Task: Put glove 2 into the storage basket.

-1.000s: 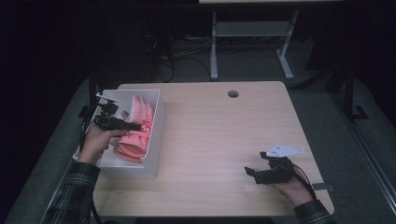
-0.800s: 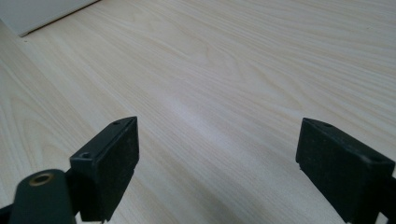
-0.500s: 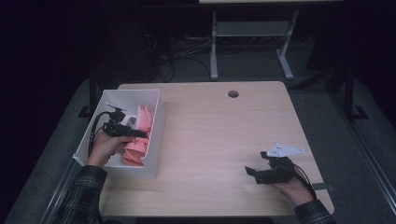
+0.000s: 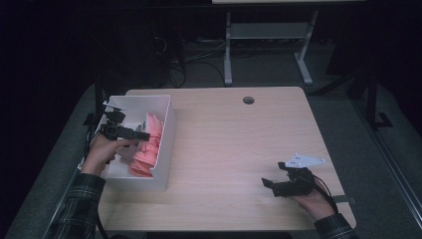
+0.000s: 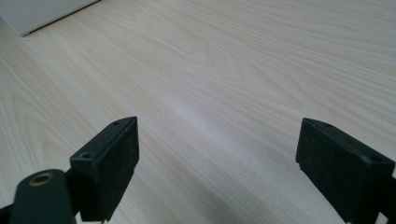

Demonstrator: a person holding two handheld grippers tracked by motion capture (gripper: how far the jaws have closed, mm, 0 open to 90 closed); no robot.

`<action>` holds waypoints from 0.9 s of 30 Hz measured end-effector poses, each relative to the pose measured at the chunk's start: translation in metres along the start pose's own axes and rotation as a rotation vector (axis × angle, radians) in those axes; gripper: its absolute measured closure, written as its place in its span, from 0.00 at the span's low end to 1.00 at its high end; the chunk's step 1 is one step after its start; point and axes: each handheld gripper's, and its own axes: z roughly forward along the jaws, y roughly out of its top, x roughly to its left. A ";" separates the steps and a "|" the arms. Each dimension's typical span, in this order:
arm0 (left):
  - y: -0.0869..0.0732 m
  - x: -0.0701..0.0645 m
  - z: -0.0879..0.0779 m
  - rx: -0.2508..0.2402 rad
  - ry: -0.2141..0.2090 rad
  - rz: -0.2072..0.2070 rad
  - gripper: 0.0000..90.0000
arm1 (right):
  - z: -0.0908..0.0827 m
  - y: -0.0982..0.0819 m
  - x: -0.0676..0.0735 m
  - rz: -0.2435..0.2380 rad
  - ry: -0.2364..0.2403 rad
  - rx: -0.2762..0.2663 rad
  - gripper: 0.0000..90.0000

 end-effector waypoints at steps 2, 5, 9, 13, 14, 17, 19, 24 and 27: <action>0.002 -0.004 -0.009 -0.020 0.015 0.009 0.15 | 0.000 0.000 0.000 -0.002 -0.002 0.001 0.14; 0.004 -0.008 -0.022 -0.043 0.024 0.038 0.15 | 0.001 0.000 -0.001 0.002 -0.003 0.006 0.14; 0.008 -0.015 -0.034 -0.064 0.023 0.073 0.15 | 0.001 0.001 -0.001 0.002 -0.004 0.004 0.14; 0.014 -0.027 -0.045 -0.099 0.018 0.114 0.15 | 0.001 0.000 -0.001 0.003 -0.004 0.006 0.14; 0.015 -0.032 -0.049 -0.108 0.017 0.130 0.15 | 0.001 0.000 -0.001 0.004 -0.004 0.006 0.14; 0.019 -0.043 -0.053 -0.127 0.007 0.161 0.15 | 0.002 0.000 -0.001 0.001 -0.003 0.007 0.14; 0.022 -0.051 -0.054 -0.134 0.004 0.183 0.15 | 0.001 0.000 -0.001 0.004 -0.003 0.007 0.14; 0.027 -0.071 -0.055 -0.153 -0.020 0.237 0.15 | 0.001 0.000 -0.001 0.005 -0.004 0.008 0.14; 0.030 -0.085 -0.052 -0.162 -0.047 0.267 0.15 | 0.001 0.000 -0.001 0.003 -0.004 0.007 0.14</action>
